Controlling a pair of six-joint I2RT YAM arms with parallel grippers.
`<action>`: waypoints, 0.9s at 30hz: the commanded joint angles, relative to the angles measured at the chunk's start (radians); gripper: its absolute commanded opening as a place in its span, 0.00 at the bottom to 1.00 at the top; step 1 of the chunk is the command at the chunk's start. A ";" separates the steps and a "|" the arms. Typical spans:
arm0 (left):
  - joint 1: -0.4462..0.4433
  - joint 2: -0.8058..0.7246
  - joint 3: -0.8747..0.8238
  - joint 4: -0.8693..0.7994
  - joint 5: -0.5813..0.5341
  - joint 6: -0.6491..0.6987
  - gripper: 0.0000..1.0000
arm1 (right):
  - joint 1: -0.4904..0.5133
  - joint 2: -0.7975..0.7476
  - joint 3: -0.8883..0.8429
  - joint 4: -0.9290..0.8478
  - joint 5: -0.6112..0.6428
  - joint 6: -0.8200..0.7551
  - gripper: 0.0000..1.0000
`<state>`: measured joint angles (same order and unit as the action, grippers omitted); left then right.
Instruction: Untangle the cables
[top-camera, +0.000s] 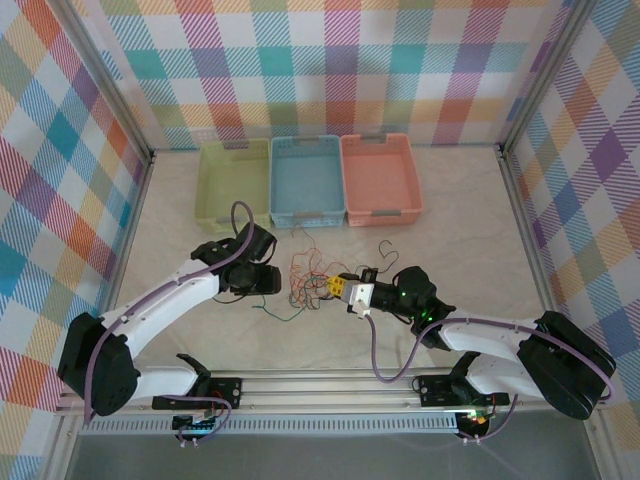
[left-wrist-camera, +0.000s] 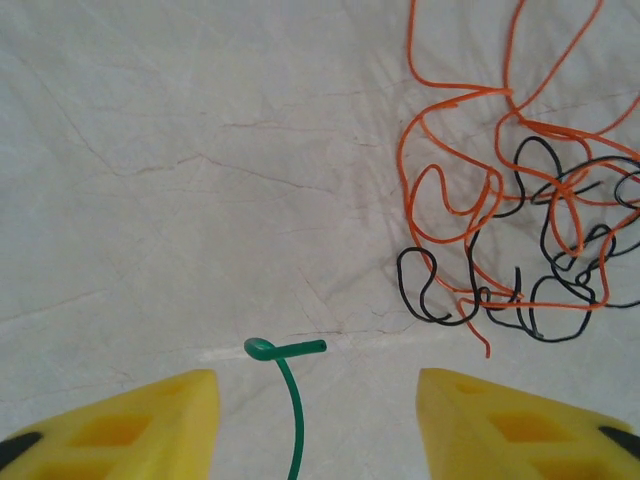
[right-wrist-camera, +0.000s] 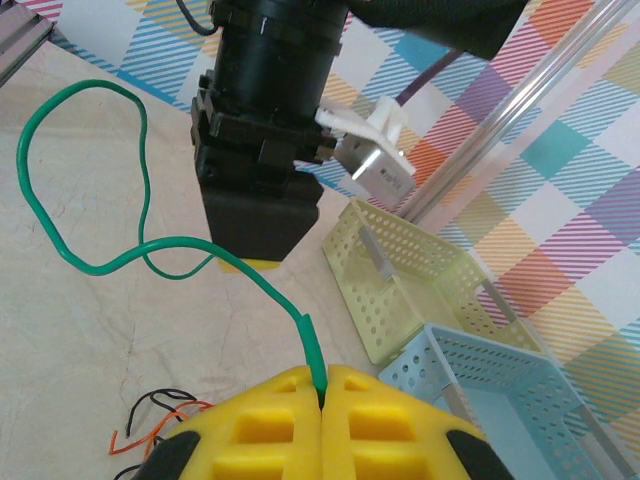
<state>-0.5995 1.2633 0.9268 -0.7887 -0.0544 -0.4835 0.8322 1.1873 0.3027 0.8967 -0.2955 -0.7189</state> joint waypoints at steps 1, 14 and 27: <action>-0.016 -0.013 0.020 -0.037 -0.038 -0.007 0.66 | 0.005 -0.010 0.007 0.010 -0.003 0.007 0.00; -0.016 0.020 -0.023 0.026 0.002 -0.032 0.73 | 0.005 -0.046 -0.001 0.021 -0.021 0.033 0.00; -0.016 0.020 -0.046 0.049 0.014 -0.041 0.53 | 0.005 -0.054 -0.001 0.014 -0.021 0.033 0.00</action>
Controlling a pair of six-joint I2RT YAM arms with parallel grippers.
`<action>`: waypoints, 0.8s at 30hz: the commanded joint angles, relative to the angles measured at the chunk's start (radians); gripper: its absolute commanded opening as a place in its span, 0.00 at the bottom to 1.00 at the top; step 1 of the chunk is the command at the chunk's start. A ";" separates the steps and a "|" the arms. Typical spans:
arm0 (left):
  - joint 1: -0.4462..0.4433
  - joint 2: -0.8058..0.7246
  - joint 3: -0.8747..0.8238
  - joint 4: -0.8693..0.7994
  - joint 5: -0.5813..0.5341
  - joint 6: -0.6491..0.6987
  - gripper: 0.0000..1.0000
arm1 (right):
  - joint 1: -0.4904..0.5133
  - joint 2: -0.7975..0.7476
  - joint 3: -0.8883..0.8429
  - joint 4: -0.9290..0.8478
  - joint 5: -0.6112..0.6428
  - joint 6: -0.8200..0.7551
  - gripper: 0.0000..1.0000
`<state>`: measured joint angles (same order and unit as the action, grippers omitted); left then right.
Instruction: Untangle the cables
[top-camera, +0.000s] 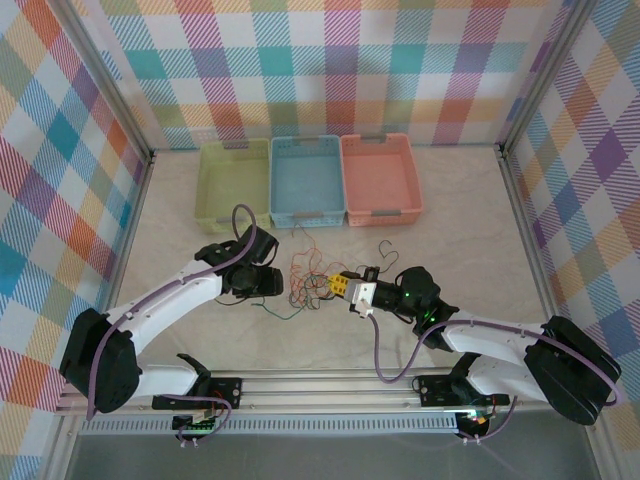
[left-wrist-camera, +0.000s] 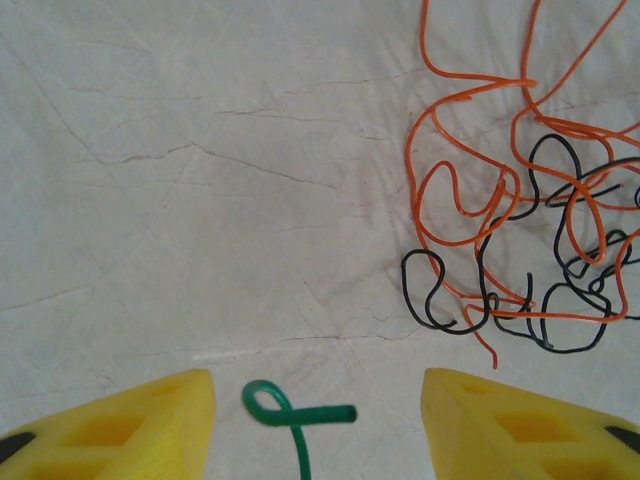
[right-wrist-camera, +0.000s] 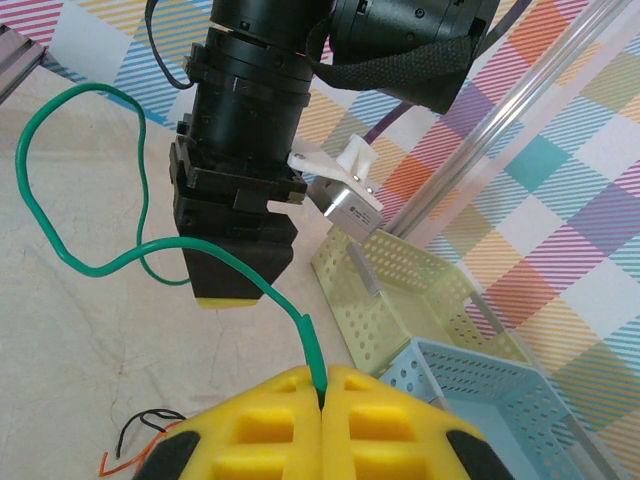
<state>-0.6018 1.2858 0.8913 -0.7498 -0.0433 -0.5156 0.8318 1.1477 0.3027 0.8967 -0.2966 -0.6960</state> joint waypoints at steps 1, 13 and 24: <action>-0.013 -0.004 -0.010 0.009 -0.001 -0.010 0.50 | 0.006 -0.014 -0.001 0.013 -0.019 0.010 0.00; -0.013 -0.011 -0.017 0.007 -0.025 -0.009 0.37 | 0.006 -0.016 -0.002 0.013 -0.019 0.010 0.00; -0.013 -0.017 -0.016 0.008 -0.046 -0.006 0.22 | 0.006 -0.018 -0.001 0.008 -0.019 0.009 0.00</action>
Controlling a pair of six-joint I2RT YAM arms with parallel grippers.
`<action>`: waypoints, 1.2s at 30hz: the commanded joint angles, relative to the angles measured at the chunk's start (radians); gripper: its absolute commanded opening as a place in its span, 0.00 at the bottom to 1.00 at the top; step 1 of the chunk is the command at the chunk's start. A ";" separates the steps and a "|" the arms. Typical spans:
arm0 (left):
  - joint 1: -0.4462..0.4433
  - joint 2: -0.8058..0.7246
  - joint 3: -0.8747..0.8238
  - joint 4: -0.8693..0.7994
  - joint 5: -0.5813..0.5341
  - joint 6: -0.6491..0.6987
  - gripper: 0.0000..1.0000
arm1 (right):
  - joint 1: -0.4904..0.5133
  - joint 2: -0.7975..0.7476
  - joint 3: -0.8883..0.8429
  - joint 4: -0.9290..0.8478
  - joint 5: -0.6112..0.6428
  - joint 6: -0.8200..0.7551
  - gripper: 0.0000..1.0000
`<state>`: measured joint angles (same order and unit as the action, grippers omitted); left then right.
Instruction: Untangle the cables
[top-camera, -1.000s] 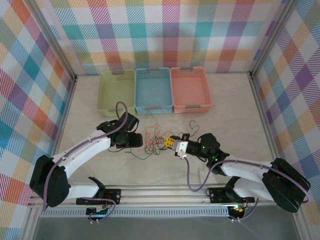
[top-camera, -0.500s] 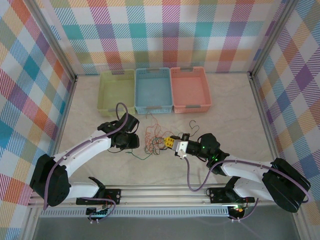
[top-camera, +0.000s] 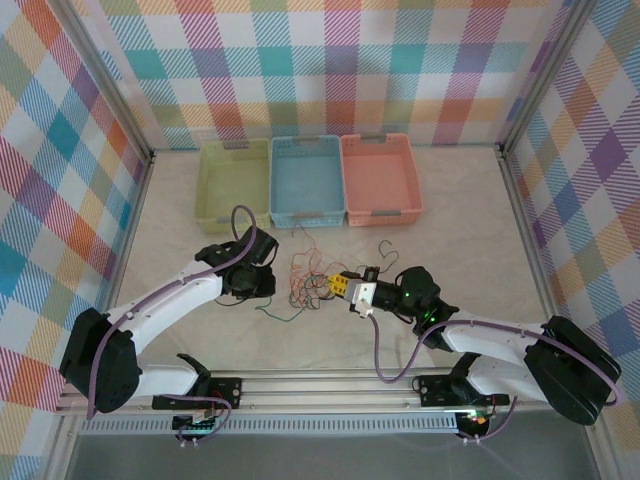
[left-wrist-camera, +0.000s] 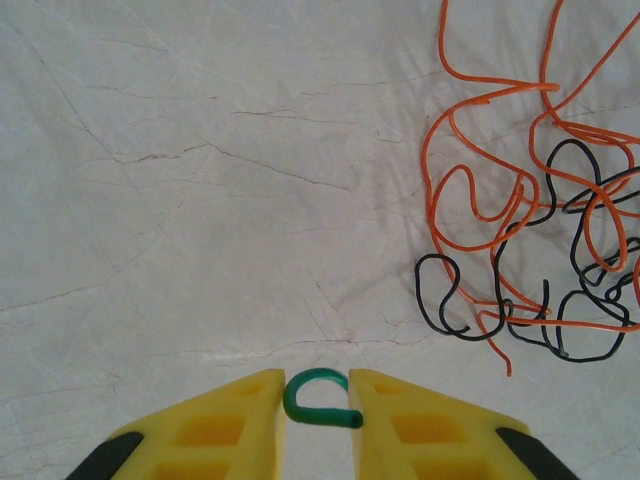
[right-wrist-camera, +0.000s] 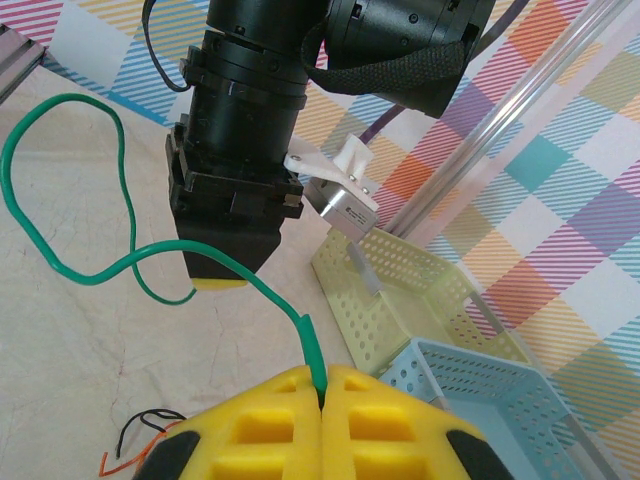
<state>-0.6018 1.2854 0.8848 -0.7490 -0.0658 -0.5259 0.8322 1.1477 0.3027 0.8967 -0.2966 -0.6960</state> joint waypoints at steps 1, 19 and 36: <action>-0.013 -0.016 -0.009 0.007 -0.026 0.005 0.20 | 0.005 -0.019 -0.001 0.007 -0.019 0.009 0.00; 0.001 -0.183 -0.027 -0.016 -0.175 -0.044 0.00 | 0.003 -0.020 0.000 0.011 0.076 0.028 0.00; 0.203 -0.760 0.027 -0.118 -0.176 -0.056 0.00 | -0.311 0.050 -0.014 -0.012 0.396 0.485 0.00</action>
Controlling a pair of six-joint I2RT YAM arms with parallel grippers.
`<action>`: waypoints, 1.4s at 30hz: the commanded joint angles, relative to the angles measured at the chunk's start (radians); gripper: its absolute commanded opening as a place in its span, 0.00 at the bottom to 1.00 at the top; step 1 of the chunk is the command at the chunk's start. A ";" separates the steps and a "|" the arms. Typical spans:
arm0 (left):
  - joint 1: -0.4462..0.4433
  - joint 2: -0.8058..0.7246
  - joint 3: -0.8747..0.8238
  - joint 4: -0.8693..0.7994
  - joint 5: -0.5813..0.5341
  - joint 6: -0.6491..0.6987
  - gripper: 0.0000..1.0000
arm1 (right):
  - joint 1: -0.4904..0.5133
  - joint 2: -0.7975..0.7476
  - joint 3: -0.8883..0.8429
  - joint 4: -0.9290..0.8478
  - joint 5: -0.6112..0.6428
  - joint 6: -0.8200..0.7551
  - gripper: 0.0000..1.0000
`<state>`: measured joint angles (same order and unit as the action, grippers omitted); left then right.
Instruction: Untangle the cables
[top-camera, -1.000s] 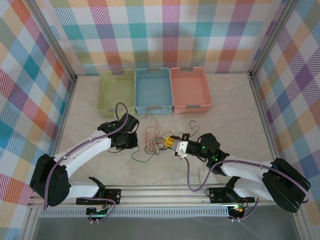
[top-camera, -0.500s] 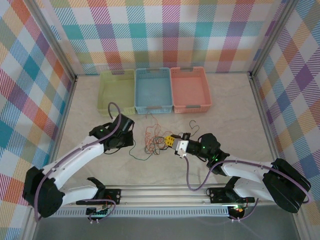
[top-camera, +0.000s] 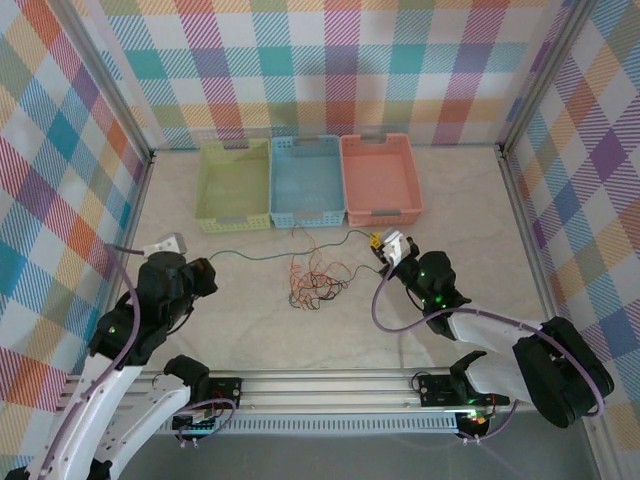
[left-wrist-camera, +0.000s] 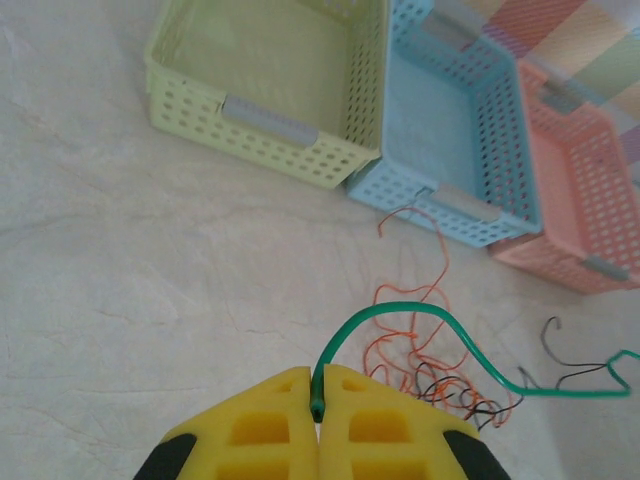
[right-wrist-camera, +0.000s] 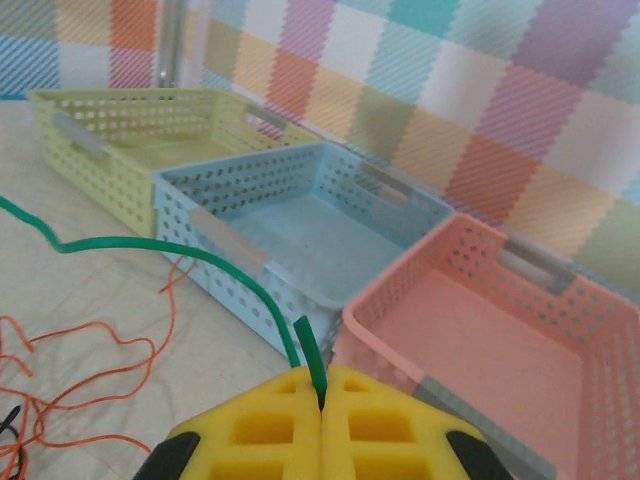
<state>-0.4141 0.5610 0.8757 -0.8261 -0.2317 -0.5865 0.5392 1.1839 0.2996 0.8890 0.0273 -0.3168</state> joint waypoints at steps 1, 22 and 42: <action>0.015 -0.047 0.040 -0.040 -0.003 0.006 0.00 | -0.019 0.013 -0.011 -0.004 0.076 0.109 0.00; 0.015 -0.212 0.132 -0.057 0.074 -0.017 0.00 | -0.050 -0.050 -0.010 -0.087 0.177 0.163 0.00; 0.015 -0.007 0.037 0.140 0.354 -0.039 0.00 | 0.031 -0.110 0.098 -0.170 -0.283 0.134 0.00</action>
<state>-0.4095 0.5220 0.9367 -0.7662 0.0532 -0.6140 0.5282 1.0714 0.3500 0.7383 -0.1307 -0.1669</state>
